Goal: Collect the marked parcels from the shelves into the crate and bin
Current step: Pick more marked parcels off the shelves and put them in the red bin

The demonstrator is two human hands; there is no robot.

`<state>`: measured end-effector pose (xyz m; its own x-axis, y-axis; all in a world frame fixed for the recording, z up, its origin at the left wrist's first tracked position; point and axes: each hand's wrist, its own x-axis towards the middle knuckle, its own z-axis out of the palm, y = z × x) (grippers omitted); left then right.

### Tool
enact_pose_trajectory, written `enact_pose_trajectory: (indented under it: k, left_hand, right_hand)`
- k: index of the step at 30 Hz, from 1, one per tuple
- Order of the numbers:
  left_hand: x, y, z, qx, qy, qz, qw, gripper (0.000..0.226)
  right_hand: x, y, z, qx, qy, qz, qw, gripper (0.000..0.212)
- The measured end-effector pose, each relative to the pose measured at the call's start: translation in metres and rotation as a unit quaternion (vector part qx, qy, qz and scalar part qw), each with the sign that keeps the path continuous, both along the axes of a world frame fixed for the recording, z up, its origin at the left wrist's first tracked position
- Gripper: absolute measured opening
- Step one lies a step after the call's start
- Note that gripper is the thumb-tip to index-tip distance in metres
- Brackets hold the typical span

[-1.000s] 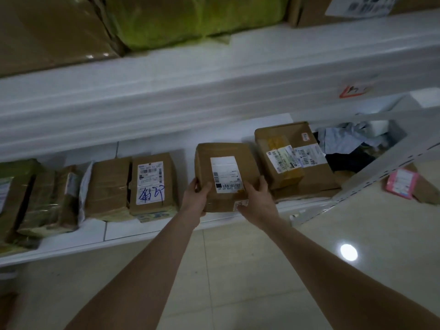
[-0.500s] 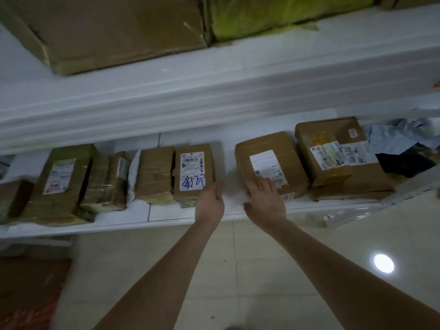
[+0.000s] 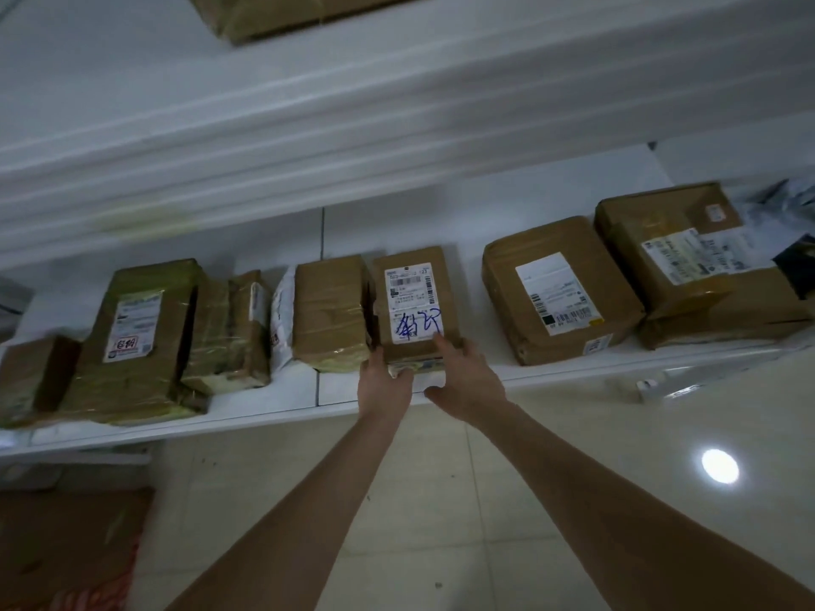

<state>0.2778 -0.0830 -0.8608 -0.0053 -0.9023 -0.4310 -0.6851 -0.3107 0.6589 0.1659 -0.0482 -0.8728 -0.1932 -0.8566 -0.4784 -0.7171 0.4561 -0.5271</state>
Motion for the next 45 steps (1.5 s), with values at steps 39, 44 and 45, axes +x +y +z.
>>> enact_pose_trajectory:
  k: [39,44,45]
  left_hand:
    - [0.112,0.005,0.014,0.16,0.175,0.117,0.964,0.052]
    - [0.118,0.016,0.041,0.115,0.259,0.148,0.948,0.062]
    - [0.117,0.017,0.047,0.094,0.26,0.144,0.95,0.063]
  right_hand:
    - [0.078,0.013,0.009,-0.004,-0.255,-0.195,0.947,0.062]
    - [0.069,0.029,0.046,-0.016,-0.394,-0.303,0.868,0.034]
    - [0.067,0.03,0.055,-0.008,-0.407,-0.312,0.859,0.04]
